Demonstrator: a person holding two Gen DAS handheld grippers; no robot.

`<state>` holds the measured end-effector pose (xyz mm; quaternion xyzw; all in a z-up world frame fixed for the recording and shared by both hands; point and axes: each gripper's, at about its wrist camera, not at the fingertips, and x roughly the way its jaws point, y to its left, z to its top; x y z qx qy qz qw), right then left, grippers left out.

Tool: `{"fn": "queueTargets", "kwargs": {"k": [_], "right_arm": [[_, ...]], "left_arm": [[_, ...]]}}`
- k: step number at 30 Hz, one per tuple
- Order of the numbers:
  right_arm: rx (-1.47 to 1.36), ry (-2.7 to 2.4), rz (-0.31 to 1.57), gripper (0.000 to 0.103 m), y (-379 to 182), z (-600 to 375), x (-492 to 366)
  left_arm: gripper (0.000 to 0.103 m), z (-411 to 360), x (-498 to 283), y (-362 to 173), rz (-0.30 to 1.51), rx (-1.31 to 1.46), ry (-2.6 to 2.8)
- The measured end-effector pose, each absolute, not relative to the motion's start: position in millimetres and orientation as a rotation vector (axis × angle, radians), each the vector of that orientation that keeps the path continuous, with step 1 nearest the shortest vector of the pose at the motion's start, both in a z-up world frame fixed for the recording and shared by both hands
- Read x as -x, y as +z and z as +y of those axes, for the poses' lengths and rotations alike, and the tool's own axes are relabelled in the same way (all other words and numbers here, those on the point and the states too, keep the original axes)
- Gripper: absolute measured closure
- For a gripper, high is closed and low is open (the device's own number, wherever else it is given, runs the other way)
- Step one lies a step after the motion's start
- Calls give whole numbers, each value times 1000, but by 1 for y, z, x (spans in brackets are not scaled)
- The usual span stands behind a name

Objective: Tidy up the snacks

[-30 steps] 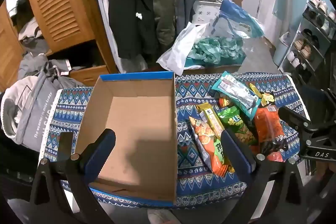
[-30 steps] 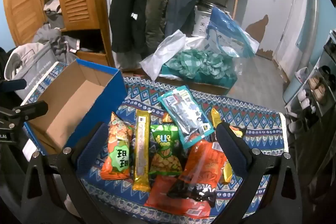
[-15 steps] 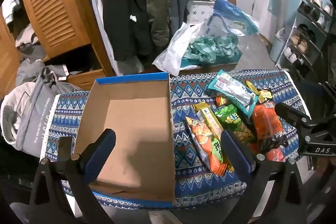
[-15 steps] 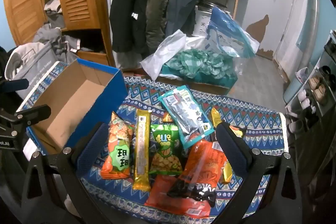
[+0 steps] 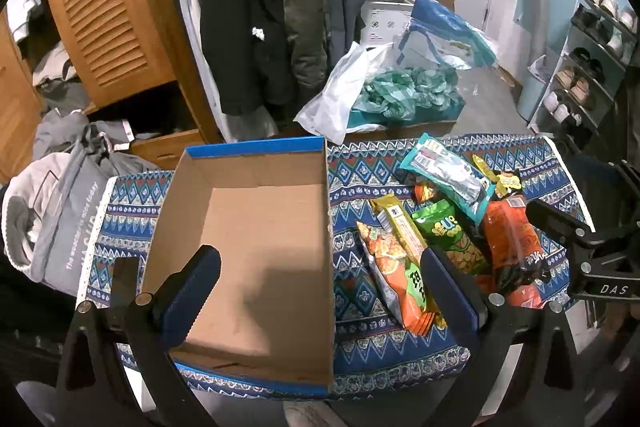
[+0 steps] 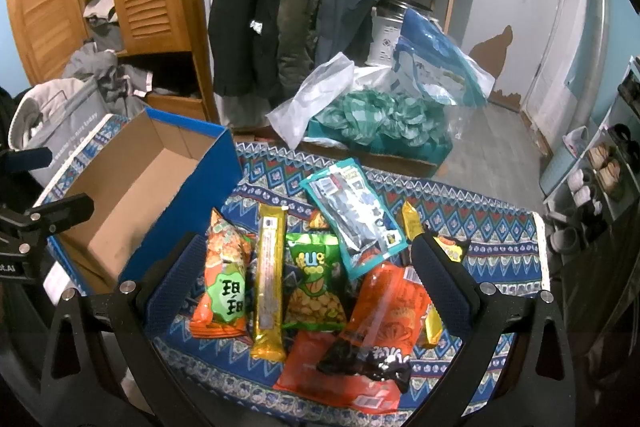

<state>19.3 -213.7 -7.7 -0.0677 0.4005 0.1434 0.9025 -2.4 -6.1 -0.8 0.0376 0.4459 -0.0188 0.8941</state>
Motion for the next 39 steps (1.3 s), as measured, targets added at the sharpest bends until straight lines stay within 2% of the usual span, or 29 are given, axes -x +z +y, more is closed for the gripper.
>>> {"fn": "queueTargets", "kwargs": {"k": [39], "right_arm": [[143,299,852,3,-25,-210,-21]], "left_arm": [[2,-3,1,-7,958,-56,-37]]}}
